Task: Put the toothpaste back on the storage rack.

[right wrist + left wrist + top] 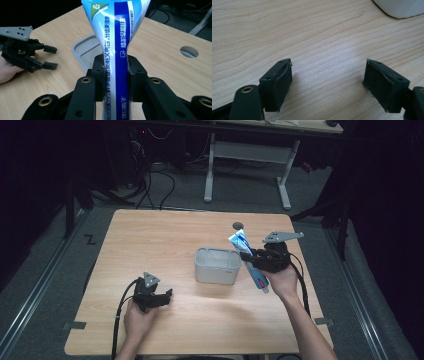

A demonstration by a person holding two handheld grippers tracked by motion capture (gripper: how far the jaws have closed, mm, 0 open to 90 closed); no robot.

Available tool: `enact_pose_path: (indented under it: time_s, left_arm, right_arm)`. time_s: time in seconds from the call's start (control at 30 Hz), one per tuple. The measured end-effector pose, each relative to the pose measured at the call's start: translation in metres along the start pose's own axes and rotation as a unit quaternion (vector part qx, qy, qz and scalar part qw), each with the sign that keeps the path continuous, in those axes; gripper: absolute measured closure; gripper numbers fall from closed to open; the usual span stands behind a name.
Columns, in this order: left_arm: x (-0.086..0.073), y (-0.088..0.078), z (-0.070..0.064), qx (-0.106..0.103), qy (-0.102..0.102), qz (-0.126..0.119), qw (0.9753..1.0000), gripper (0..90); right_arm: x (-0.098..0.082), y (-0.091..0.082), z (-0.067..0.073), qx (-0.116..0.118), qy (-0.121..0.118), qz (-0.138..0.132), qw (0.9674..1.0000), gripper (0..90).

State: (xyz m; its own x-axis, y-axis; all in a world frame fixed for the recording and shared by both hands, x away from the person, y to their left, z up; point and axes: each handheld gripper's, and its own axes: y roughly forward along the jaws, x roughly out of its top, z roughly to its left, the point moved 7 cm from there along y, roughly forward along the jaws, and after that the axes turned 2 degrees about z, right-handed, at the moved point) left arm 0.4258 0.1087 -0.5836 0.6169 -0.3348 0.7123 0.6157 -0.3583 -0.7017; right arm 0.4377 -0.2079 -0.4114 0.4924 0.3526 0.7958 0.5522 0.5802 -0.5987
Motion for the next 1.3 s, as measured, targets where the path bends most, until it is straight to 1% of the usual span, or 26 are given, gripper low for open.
enact_pose_path:
  time_s: [0.17, 0.27, 0.33, 0.37, 0.4, 0.5, 0.6, 0.73, 0.83, 0.97, 1.0, 1.1, 1.2, 1.23, 1.3]
  left_arm:
    - [0.000, 0.000, 0.000, -0.001, 0.000, 0.001, 1.0000, 23.2]
    - [0.000, 0.000, 0.000, 0.000, 0.000, 0.001, 1.0000, 23.2]
    - [0.000, 0.000, 0.000, 0.001, -0.001, 0.000, 1.0000, 23.2]
    - [0.000, 0.000, 0.000, 0.001, -0.001, 0.000, 1.0000, 23.2]
    - [0.000, 0.000, 0.000, 0.000, -0.001, 0.000, 1.0000, 23.1]
    - [0.000, 0.000, 0.000, -0.001, -0.001, 0.000, 1.0000, 22.9]
    - [0.000, 0.000, 0.000, -0.001, -0.001, 0.000, 1.0000, 22.9]
    - [0.000, 0.000, 0.000, -0.001, -0.001, 0.000, 1.0000, 23.0]
    - [0.000, 0.000, 0.000, -0.001, -0.001, 0.001, 1.0000, 23.1]
    - [0.000, 0.000, 0.000, -0.001, -0.001, 0.001, 1.0000, 23.1]
    - [0.000, 0.000, 0.000, -0.002, -0.001, 0.001, 1.0000, 23.1]
    - [0.000, 0.000, 0.000, -0.002, -0.001, 0.001, 1.0000, 23.1]
    - [0.000, 0.000, 0.000, -0.002, 0.000, 0.001, 1.0000, 23.0]
    - [0.000, 0.000, 0.000, -0.002, -0.001, 0.000, 1.0000, 22.8]
    - [0.000, 0.000, 0.000, -0.004, -0.001, 0.000, 1.0000, 22.6]
  right_arm:
    - [0.009, 0.003, 0.000, 0.015, 0.003, -0.003, 0.9999, 71.7]
    - [0.013, 0.005, 0.000, 0.017, 0.005, -0.001, 0.9998, 71.7]
    - [0.014, 0.006, 0.001, 0.020, 0.010, -0.002, 0.9997, 71.7]
    - [0.014, 0.006, 0.001, 0.020, 0.010, -0.002, 0.9997, 71.7]
    - [0.018, 0.007, 0.005, 0.021, 0.006, -0.003, 0.9997, 71.7]
    - [0.024, 0.007, 0.007, 0.026, 0.003, -0.010, 0.9996, 71.5]
    - [0.032, 0.008, 0.009, 0.036, 0.005, -0.025, 0.9990, 71.6]
    - [0.037, 0.014, 0.011, 0.036, 0.002, -0.012, 0.9993, 71.6]
    - [0.047, 0.013, 0.012, 0.041, -0.003, -0.020, 0.9990, 71.6]
    - [0.053, 0.017, 0.014, 0.038, -0.006, -0.016, 0.9991, 71.6]
    - [0.055, 0.022, 0.015, 0.040, -0.006, -0.017, 0.9990, 71.5]
    - [0.059, 0.027, 0.016, 0.040, -0.008, -0.023, 0.9989, 71.6]
    - [0.062, 0.035, 0.016, 0.043, -0.003, -0.026, 0.9987, 71.6]
    - [0.062, 0.038, 0.017, 0.045, -0.001, -0.024, 0.9987, 71.7]
    - [0.062, 0.042, 0.019, 0.048, -0.006, -0.015, 0.9987, 71.8]
